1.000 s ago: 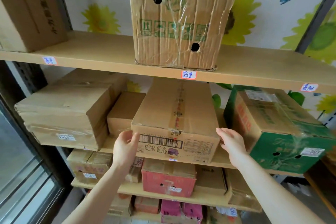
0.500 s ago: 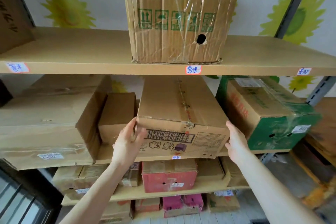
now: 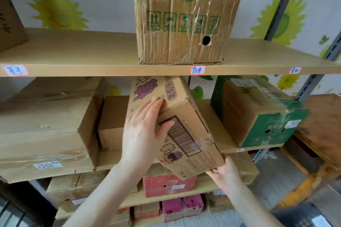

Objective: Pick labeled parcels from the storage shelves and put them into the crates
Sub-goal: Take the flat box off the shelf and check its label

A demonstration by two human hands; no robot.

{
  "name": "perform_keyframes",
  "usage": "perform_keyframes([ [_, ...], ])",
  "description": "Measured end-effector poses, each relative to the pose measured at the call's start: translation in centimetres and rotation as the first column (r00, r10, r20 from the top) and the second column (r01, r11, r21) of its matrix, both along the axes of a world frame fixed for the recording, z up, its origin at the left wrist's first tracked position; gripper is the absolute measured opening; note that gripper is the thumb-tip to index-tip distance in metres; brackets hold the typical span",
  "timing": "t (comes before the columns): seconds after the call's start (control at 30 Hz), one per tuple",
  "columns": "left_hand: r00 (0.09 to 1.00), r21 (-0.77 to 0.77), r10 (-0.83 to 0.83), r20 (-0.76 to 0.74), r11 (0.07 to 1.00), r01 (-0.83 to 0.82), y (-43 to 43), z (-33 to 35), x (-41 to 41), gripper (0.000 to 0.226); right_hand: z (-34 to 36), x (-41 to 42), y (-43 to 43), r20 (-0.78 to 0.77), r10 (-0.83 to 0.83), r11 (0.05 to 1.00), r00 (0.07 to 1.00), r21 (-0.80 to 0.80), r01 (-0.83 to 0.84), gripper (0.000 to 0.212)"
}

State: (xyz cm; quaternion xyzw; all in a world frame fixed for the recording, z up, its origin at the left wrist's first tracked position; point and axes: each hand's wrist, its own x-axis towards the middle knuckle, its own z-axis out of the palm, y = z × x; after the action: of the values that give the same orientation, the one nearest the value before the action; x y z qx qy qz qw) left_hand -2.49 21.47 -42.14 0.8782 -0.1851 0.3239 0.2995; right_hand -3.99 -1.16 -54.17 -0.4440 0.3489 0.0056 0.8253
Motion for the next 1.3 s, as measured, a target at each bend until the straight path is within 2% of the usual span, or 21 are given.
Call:
perform_keyframes([
  [0.07,1.0,0.004,-0.01,-0.002,1.0,0.01,-0.4,0.2,0.0,0.058,0.2,-0.1,-0.2,-0.048,0.021,0.997,0.999,-0.074,-0.025,0.03],
  [0.13,0.998,-0.024,0.045,-0.037,0.999,-0.045,-0.3,0.0,-0.1,0.066,1.3,-0.1,-0.7,-0.133,0.049,0.924,0.99,-0.369,-0.095,0.035],
  [0.17,0.992,-0.099,0.077,-0.103,0.991,-0.087,0.0,-0.2,-0.1,0.075,2.2,0.2,-1.2,-0.162,0.042,0.833,0.986,-0.54,-0.124,0.037],
  [0.2,0.975,-0.224,0.074,-0.208,0.967,-0.121,0.4,-0.4,-0.3,0.086,3.5,0.6,-1.6,-0.128,0.053,0.743,0.99,-0.657,-0.125,0.04],
  [0.27,0.92,-0.515,-0.055,-0.387,0.841,-0.166,1.0,-0.6,-0.7,0.108,7.2,1.6,-1.3,0.042,0.17,0.672,0.984,-0.735,-0.085,0.045],
  [0.33,0.895,-0.683,-0.171,-0.413,0.707,-0.181,1.0,-0.9,-1.1,0.114,11.4,2.6,0.8,0.17,0.34,0.683,0.925,-0.721,-0.119,0.042],
  [0.37,0.891,-0.733,-0.209,-0.404,0.656,-0.178,0.9,-0.9,-1.2,0.11,12.9,3.2,2.0,0.168,0.434,0.656,0.885,-0.732,-0.182,0.041],
  [0.43,0.889,-0.772,-0.241,-0.389,0.612,-0.172,0.6,-1.0,-1.3,0.095,14.7,3.7,4.3,0.11,0.581,0.566,0.806,-0.766,-0.304,0.048],
  [0.5,0.902,-0.76,-0.207,-0.379,0.626,-0.176,0.4,-0.9,-1.8,0.08,15.2,3.5,5.4,0.085,0.645,0.537,0.76,-0.758,-0.37,0.056],
  [0.53,0.912,-0.757,-0.188,-0.365,0.63,-0.173,0.4,-0.6,-2.1,0.076,15.2,3.1,5.6,0.096,0.654,0.554,0.751,-0.737,-0.388,0.056],
  [0.63,0.953,-0.733,-0.12,-0.279,0.668,-0.13,0.2,0.6,-3.3,0.073,14.8,1.1,5.3,0.187,0.612,0.68,0.769,-0.621,-0.39,0.043],
  [0.7,0.975,-0.667,-0.051,-0.216,0.737,-0.109,-0.4,1.4,-4.3,0.064,14.0,-0.4,4.8,0.252,0.631,0.729,0.734,-0.516,-0.449,0.047],
  [0.83,0.992,-0.552,0.027,-0.127,0.829,-0.093,-2.7,2.2,-6.8,0.048,13.3,-2.8,2.6,0.292,0.699,0.709,0.653,-0.403,-0.579,0.053],
  [0.93,0.989,-0.523,-0.078,-0.124,0.852,0.001,-4.7,2.4,-8.7,0.05,12.6,-3.8,-0.1,0.388,0.607,0.795,0.694,-0.286,-0.535,0.04],
  [1.0,0.963,-0.597,-0.232,-0.139,0.796,0.105,-5.7,2.8,-9.2,0.04,12.1,-4.2,-2.0,0.408,0.531,0.846,0.743,-0.209,-0.49,0.035],
  [1.07,0.957,-0.635,-0.25,-0.149,0.766,0.102,-5.9,2.4,-8.9,0.031,11.9,-4.6,-3.8,0.408,0.499,0.863,0.764,-0.155,-0.481,0.033],
  [1.1,0.963,-0.638,-0.212,-0.168,0.768,0.058,-5.7,2.1,-8.5,0.03,11.9,-4.8,-4.6,0.395,0.503,0.862,0.769,-0.157,-0.482,0.033],
  [1.17,0.951,-0.612,-0.09,-0.294,0.783,-0.115,-4.4,0.6,-7.1,0.026,11.4,-4.7,-5.9,0.344,0.531,0.846,0.774,-0.262,-0.464,0.035],
  [1.23,0.85,-0.5,0.009,-0.527,0.805,-0.319,-2.5,-1.6,-5.2,0.032,11.2,-4.8,-6.5,0.302,0.568,0.808,0.765,-0.382,-0.449,0.05],
  [1.3,0.724,-0.447,-0.041,-0.689,0.81,-0.379,-1.5,-3.0,-4.3,0.052,11.9,-4.6,-6.4,0.348,0.579,0.803,0.738,-0.403,-0.44,0.041],
])
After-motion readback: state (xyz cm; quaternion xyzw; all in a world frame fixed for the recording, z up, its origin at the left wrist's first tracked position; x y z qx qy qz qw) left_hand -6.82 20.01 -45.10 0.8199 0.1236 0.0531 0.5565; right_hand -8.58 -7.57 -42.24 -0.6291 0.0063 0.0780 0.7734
